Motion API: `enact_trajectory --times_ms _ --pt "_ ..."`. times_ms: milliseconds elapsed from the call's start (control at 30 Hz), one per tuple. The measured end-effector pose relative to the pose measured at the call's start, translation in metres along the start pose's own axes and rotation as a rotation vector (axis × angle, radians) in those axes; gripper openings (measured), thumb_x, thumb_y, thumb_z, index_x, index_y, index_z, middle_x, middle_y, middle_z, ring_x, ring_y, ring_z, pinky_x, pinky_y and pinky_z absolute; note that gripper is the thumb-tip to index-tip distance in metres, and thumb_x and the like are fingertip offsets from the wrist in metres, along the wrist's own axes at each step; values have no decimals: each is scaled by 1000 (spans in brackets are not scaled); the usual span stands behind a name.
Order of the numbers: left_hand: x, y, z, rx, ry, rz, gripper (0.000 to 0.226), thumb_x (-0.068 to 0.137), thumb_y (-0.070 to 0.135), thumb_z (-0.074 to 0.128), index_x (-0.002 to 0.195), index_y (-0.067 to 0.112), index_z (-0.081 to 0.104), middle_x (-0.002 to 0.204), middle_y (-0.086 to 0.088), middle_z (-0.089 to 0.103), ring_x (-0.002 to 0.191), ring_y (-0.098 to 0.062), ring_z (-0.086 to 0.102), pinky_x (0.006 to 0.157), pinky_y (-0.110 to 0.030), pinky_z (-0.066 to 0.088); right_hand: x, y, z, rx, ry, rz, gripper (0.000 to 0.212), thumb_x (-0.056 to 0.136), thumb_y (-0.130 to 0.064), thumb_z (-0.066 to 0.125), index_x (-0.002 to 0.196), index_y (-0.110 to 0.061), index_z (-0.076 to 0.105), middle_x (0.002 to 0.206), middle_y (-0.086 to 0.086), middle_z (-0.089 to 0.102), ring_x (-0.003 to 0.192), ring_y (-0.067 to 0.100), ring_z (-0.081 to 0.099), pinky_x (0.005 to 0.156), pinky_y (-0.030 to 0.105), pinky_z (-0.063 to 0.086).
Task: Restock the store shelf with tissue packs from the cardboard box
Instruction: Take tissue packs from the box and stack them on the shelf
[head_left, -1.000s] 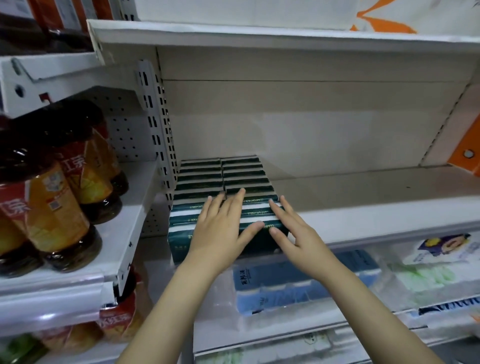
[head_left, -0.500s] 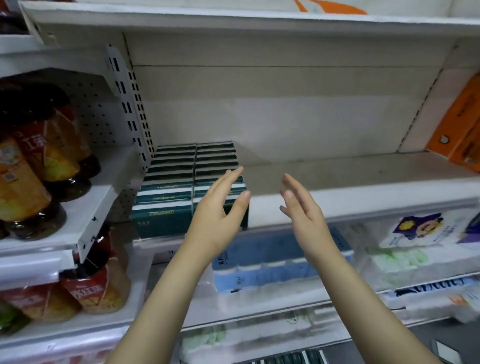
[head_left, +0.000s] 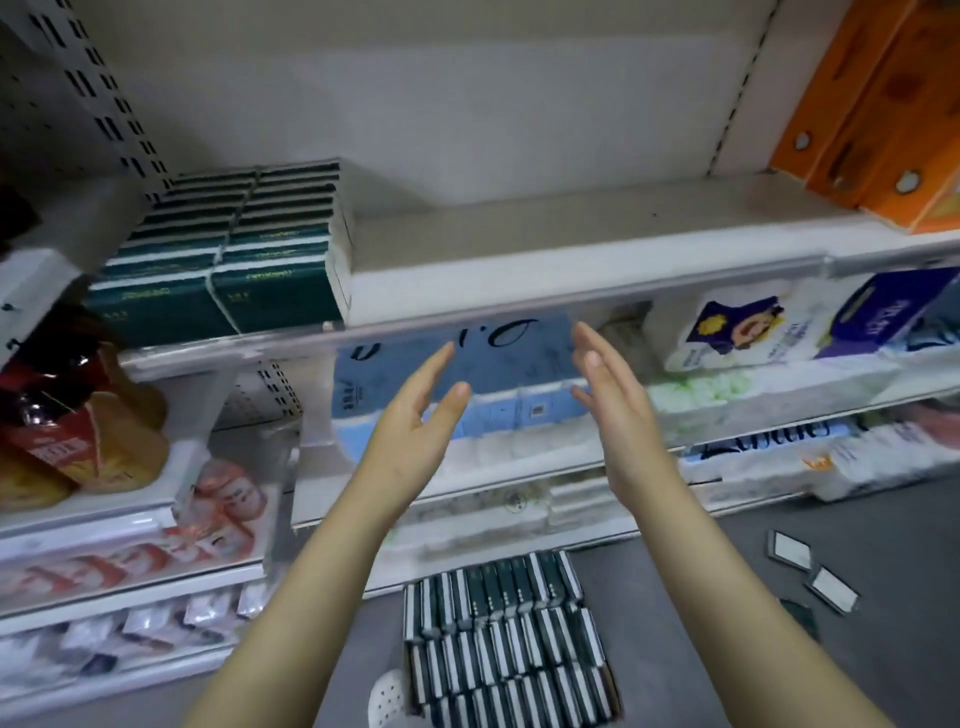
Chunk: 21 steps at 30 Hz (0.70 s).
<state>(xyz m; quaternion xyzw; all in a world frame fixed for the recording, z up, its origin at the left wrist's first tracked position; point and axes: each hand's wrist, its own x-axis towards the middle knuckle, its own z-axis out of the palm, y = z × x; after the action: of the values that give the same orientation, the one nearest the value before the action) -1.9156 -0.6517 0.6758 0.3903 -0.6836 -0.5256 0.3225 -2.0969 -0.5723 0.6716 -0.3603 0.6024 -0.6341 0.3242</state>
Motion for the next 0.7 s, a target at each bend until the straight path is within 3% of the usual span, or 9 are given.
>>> enact_trajectory --times_ms 200,433,700 --pt "-34 -34 14 30 -50 -138 44 98 39 49 139 49 35 149 26 32 139 4 28 118 -34 24 -35 47 -22 -34 -12 157 27 102 -39 41 126 -46 53 133 -29 49 133 -2 40 117 40 31" --pt "-65 -89 -7 -34 -69 -286 44 98 37 49 139 45 36 146 26 35 133 8 34 107 -21 25 -75 102 -12 -115 58 315 28 102 -35 43 127 -40 53 134 -20 51 133 5 41 117 39 30" --pt "-107 -172 -20 -59 -124 -506 50 99 42 45 148 39 33 153 19 29 139 -4 27 104 -22 24 -140 187 3 -255 51 568 35 102 -33 44 136 -28 50 131 -14 47 126 7 40 105 28 31"
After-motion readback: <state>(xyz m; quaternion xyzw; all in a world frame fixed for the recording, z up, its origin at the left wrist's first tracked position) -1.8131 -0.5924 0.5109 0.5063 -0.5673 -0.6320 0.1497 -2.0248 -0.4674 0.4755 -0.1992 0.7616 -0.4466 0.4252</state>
